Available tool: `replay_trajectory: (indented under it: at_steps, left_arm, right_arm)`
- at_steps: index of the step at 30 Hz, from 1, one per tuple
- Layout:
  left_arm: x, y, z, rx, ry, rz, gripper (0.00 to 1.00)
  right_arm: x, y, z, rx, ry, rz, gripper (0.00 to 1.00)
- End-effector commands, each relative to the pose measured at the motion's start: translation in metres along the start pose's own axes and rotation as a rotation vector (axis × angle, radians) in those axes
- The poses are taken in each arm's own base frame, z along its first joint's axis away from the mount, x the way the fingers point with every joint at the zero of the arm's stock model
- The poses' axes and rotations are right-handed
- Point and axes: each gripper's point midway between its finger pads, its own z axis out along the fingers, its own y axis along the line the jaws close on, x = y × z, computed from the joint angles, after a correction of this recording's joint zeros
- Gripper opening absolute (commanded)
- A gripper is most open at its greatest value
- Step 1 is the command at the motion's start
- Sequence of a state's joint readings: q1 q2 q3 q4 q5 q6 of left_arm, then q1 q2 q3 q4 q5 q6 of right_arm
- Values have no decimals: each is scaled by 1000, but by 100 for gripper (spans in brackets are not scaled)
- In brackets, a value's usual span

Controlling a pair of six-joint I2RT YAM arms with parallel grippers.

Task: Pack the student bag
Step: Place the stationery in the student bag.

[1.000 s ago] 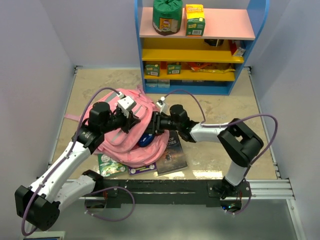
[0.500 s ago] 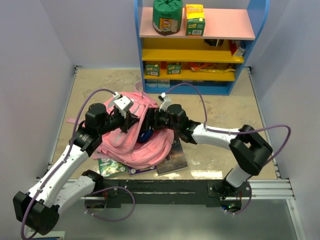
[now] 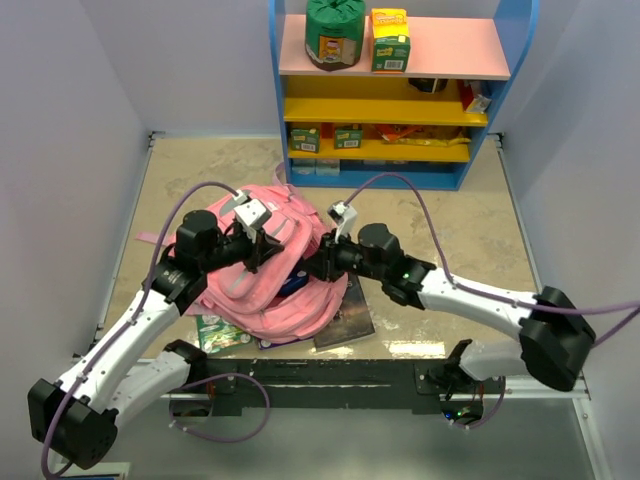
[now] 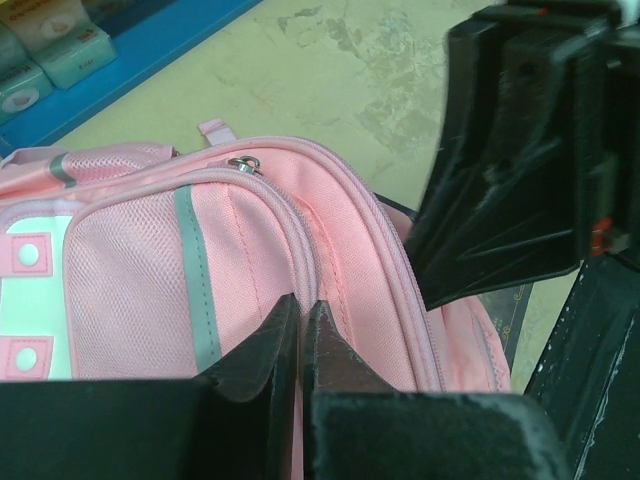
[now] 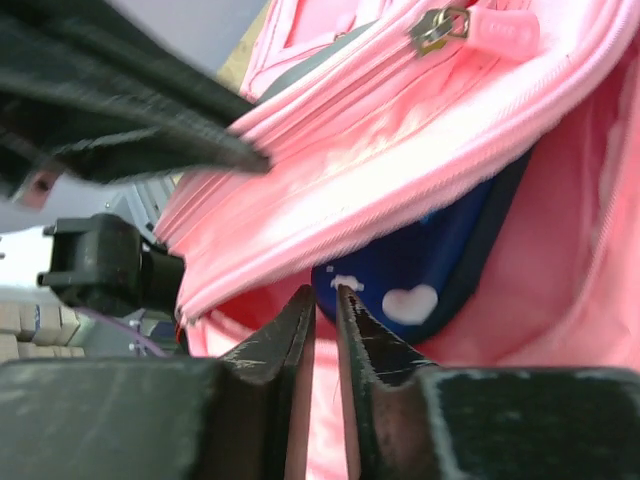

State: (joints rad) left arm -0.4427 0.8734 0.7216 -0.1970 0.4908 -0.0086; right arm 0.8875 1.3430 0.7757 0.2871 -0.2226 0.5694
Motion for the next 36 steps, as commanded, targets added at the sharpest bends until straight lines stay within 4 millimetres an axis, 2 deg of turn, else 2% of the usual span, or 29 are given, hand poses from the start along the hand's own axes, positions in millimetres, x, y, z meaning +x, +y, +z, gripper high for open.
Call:
replay_trajectory:
  at_steps: [1, 2, 6, 12, 18, 22, 23, 25, 27, 29, 30, 31, 32, 33, 34, 35, 36]
  left_arm:
    - [-43, -5, 1, 23, -135, 58, 0]
    - [-43, -5, 2, 23, -135, 51, 0]
    - [-48, -5, 2, 30, -147, 45, 0]
    - [-54, -6, 0, 32, -154, 44, 0]
    - [-56, -7, -1, 38, -163, 43, 0]
    - [-56, -9, 0, 46, -168, 42, 0]
    - [-57, -9, 0, 48, -169, 38, 0]
    - [-56, -10, 0, 52, -168, 35, 0]
    - [-55, -10, 0, 52, -166, 32, 0]
    - [-54, -7, 0, 39, -159, 31, 0]
    - [-53, -5, 0, 30, -155, 30, 0]
    - [-51, -1, 0, 6, -151, 25, 0]
    - [-47, 3, 3, -6, -140, 20, 0]
    - [-45, 6, 4, -20, -137, 12, 0]
    - [-44, 11, 6, -43, -139, 8, 0]
    - [-40, 15, 10, -57, -127, -8, 0]
    - [-40, 22, 12, -93, -131, -16, 0]
  right_arm:
    - [-8, 5, -31, 17, -69, -50, 13]
    - [0, 1, -33, 26, -61, -45, 13]
    - [9, -10, -28, 63, -68, -26, 10]
    - [22, -24, -2, 102, -42, -18, 2]
    - [34, -33, 23, 121, 16, -31, 0]
    - [26, -35, 41, 129, -18, -15, 0]
    - [14, -30, 47, 112, -59, -15, 0]
    - [6, -29, 56, 105, -105, 20, 0]
    - [-10, -24, 60, 90, -171, 47, 1]
    - [-19, -25, 49, 112, -221, 56, 14]
    - [-21, -25, 40, 123, -244, 66, 27]
    - [-44, -18, 18, 131, -331, 71, 35]
    - [-30, -30, 6, 172, -317, 72, 44]
    - [-30, -31, -5, 191, -331, 68, 61]
    - [-42, -25, -26, 202, -387, 61, 69]
    - [-34, -30, -36, 252, -366, 45, 81]
    - [-30, -18, -44, 247, -362, -1, 99]
